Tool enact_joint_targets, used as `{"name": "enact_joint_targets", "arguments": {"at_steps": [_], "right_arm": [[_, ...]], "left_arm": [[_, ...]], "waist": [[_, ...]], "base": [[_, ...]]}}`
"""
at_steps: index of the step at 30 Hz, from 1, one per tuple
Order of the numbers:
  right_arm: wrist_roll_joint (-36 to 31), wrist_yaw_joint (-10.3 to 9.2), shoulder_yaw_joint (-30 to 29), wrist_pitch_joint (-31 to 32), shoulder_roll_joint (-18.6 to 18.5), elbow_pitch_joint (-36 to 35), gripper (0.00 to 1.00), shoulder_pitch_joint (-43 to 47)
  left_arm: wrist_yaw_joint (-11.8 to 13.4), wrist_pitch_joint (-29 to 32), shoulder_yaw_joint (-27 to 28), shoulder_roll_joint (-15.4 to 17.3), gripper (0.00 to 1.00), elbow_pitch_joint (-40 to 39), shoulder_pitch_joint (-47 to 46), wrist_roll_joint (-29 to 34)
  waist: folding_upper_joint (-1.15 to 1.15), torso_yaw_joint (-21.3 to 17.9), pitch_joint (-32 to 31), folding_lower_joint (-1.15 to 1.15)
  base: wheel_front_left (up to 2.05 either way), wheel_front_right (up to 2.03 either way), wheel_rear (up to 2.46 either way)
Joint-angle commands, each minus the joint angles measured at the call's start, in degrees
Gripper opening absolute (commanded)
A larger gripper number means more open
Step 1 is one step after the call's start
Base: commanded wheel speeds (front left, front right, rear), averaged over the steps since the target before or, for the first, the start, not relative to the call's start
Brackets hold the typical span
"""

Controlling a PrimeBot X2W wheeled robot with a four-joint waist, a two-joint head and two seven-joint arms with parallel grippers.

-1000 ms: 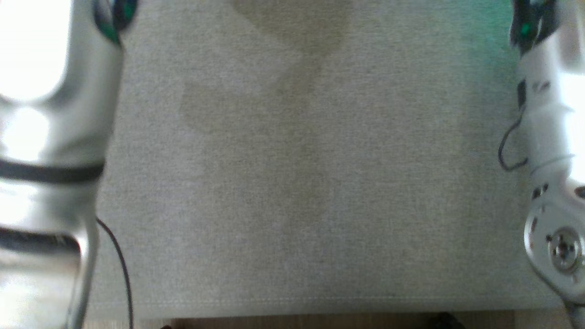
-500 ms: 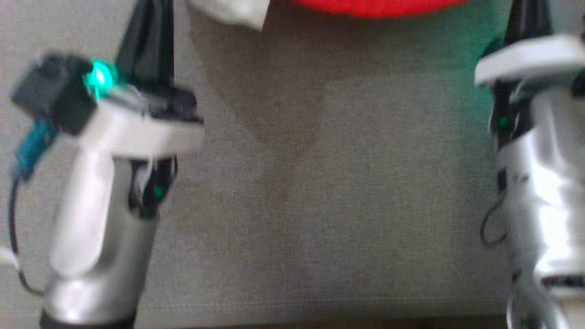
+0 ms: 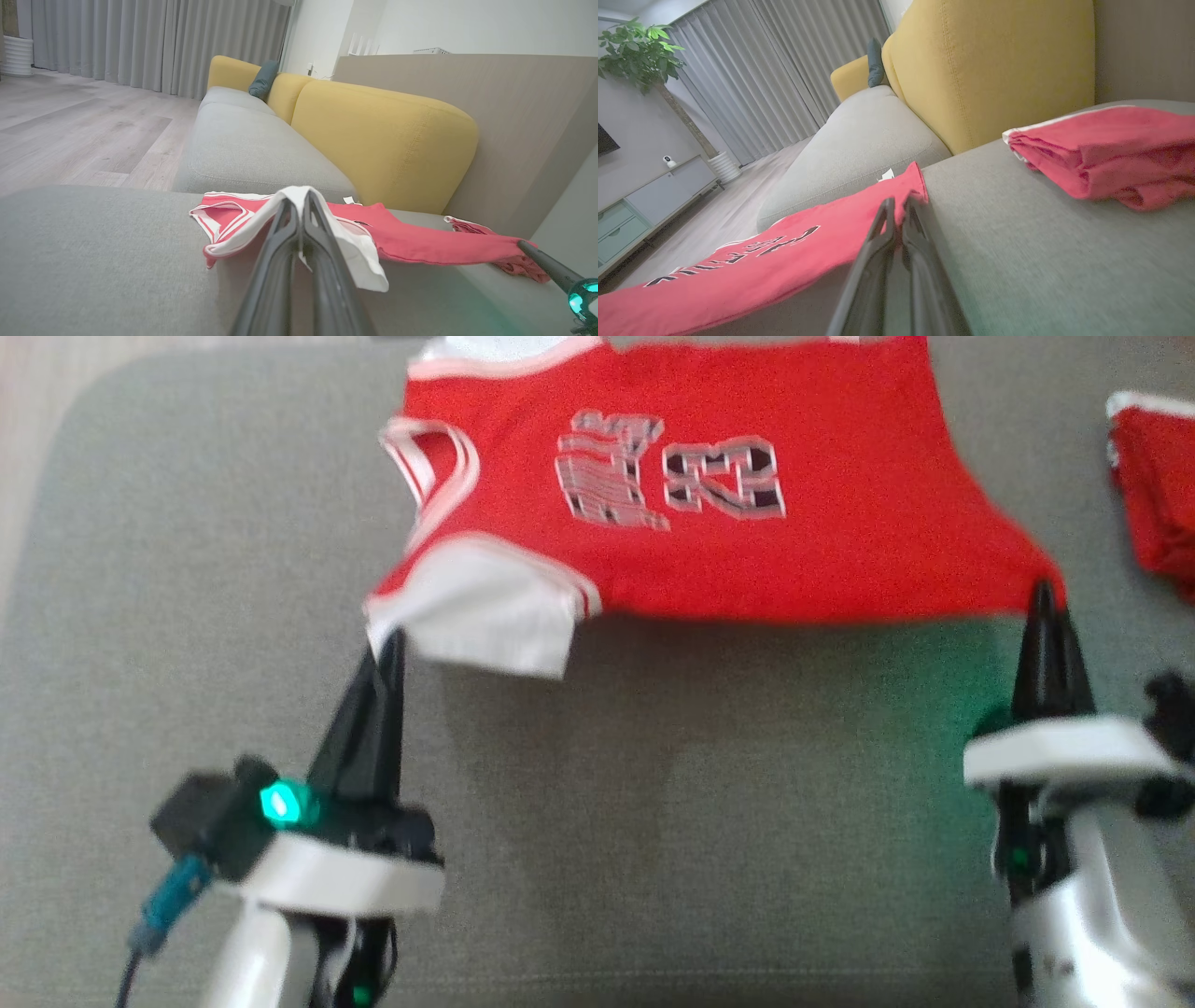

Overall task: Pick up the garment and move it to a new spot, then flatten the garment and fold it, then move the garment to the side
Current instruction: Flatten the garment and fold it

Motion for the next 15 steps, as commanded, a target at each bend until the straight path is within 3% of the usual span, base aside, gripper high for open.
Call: {"name": "enact_joint_targets", "arguments": {"at_steps": [1,15], "right_arm": [[0.6,0.36,1.1,-0.6,0.3,-2.6,0.00,0.7],[4.5,0.36,2.5,-0.6,0.3,-12.4,0.00,20.3]], "left_arm": [[0.0,-0.3,2.1,-0.2,0.00,-2.5,0.4,-0.1],[1.3,-0.2,-0.5,-0.7,0.00,-6.0,18.7,-1.0]], "waist": [[0.00,0.4,-2.6,0.01],[0.00,-0.2,-5.3,0.01]], "base": [[0.00,0.00,0.00],[0.00,0.00,0.00]]}}
